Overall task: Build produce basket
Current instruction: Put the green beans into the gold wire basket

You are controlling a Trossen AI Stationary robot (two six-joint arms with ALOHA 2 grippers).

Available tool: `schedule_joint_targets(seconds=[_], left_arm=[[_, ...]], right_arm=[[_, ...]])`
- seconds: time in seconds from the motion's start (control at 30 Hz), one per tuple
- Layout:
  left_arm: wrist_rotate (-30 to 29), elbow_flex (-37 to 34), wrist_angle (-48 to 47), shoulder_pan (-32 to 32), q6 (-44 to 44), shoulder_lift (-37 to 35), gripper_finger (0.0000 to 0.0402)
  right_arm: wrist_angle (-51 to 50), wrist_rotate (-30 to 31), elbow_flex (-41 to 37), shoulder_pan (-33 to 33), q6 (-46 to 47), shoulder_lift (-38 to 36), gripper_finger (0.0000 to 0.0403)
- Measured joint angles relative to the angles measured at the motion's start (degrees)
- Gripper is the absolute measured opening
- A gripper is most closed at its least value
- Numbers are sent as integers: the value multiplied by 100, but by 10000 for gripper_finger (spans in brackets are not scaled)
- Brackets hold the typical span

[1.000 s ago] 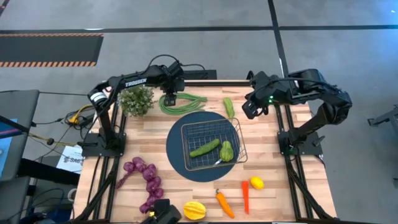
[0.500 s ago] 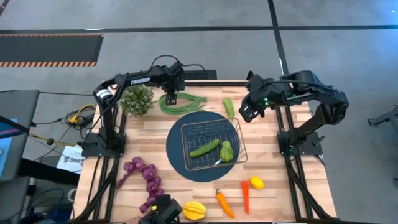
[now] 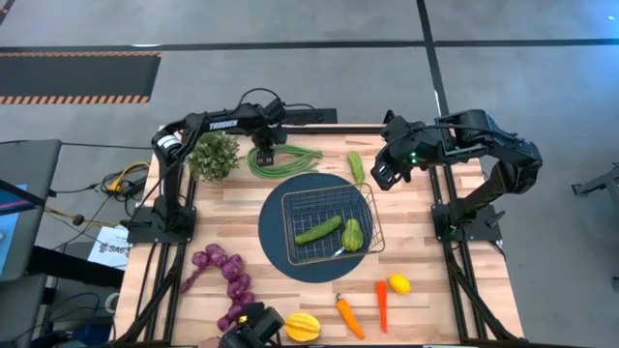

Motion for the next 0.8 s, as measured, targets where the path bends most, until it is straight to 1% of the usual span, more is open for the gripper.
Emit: schedule_joint_targets(seconds=[0.17, 0.3, 0.4, 0.43, 0.5, 0.57, 0.63, 0.67, 0.7, 0.8], left_arm=[[-63, 27, 61, -17, -57, 217, 212], [-63, 31, 81, -17, -58, 233, 212], [-79, 85, 58, -17, -181, 247, 200], [-105, 108, 61, -17, -237, 253, 188], [-133, 146, 88, -18, -366, 264, 153], [-131, 187, 102, -25, -517, 270, 104], [-110, 222, 77, -28, -646, 274, 44], [-89, 229, 53, -37, -710, 274, 23], [-27, 233, 40, -35, -769, 272, 15], [17, 235, 15, -40, -922, 272, 7]], right_arm=[[0, -7, 0, 0, 38, 0, 52], [-4, -6, 0, -1, 38, 0, 52], [-11, -6, 0, 0, 40, 0, 52], [-13, -6, 0, -2, 38, 0, 52], [-20, -6, 0, 0, 38, -1, 52], [-22, -6, 0, 0, 38, -2, 52], [-23, -6, 0, 0, 39, -2, 52], [-22, -6, 0, 0, 38, 0, 52], [-24, -6, 0, 0, 38, -2, 52], [-24, -12, 0, 0, 38, -2, 52]])
